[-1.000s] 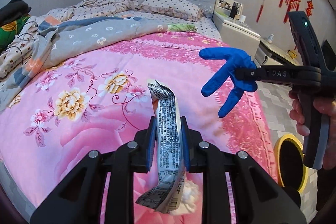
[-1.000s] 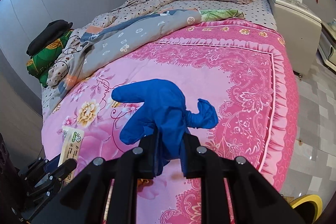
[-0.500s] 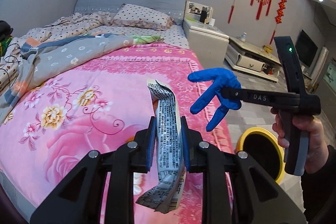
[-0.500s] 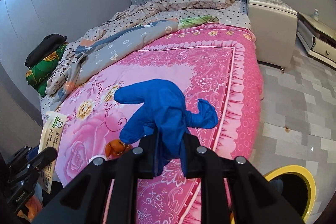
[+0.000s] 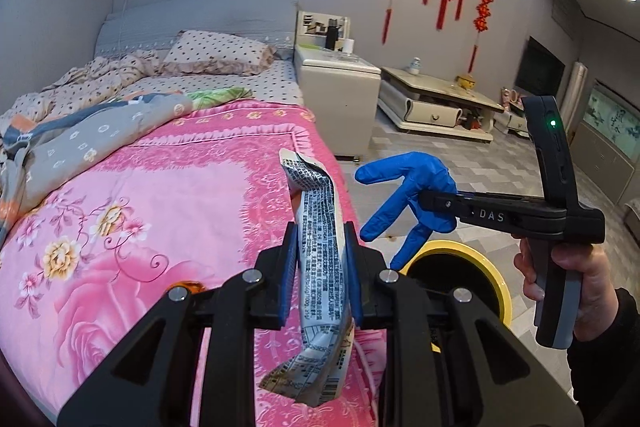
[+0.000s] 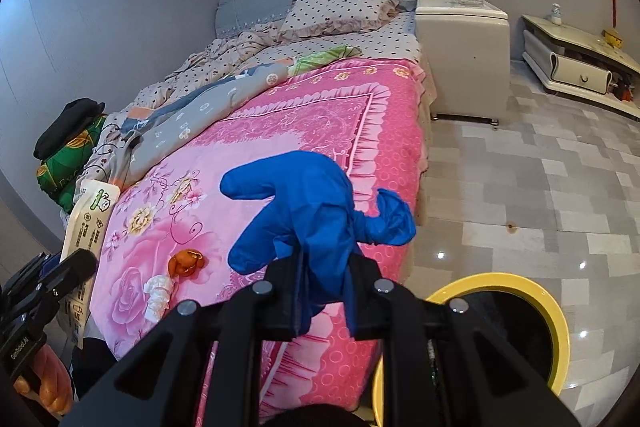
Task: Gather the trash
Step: 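Carry the blue glove and paper strip over the yellow-rimmed bin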
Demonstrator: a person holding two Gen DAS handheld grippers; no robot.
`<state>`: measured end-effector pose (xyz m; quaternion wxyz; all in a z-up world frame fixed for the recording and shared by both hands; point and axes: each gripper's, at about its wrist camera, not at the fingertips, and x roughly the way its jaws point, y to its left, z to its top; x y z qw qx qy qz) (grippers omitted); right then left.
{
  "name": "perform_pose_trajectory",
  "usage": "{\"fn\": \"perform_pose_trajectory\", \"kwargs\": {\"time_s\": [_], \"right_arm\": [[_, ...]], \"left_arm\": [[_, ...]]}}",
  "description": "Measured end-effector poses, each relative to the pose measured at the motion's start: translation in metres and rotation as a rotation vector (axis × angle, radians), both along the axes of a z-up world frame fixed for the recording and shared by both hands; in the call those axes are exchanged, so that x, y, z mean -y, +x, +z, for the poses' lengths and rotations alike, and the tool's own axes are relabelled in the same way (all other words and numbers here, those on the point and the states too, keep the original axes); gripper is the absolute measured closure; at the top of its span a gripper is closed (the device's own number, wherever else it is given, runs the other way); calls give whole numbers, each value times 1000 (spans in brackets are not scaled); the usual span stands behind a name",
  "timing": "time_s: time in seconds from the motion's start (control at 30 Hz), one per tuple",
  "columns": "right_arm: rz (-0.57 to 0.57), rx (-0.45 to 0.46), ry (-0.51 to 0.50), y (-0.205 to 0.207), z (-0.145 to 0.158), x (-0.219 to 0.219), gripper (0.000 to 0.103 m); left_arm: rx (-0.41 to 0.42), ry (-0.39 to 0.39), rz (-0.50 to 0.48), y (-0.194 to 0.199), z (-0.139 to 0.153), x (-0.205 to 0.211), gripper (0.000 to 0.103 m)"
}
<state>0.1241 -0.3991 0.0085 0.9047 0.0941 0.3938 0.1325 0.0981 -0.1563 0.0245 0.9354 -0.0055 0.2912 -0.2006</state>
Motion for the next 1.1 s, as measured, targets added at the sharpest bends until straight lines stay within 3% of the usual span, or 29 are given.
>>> {"fn": "perform_pose_trajectory", "kwargs": {"time_s": [0.53, 1.1], "right_arm": [[-182, -10, -23, -44, -18, 90, 88], [-291, -72, -11, -59, -52, 140, 88]], "left_arm": [[6, 26, -177, 5, -5, 103, 82], [-99, 56, -288, 39, -51, 188, 82]]}}
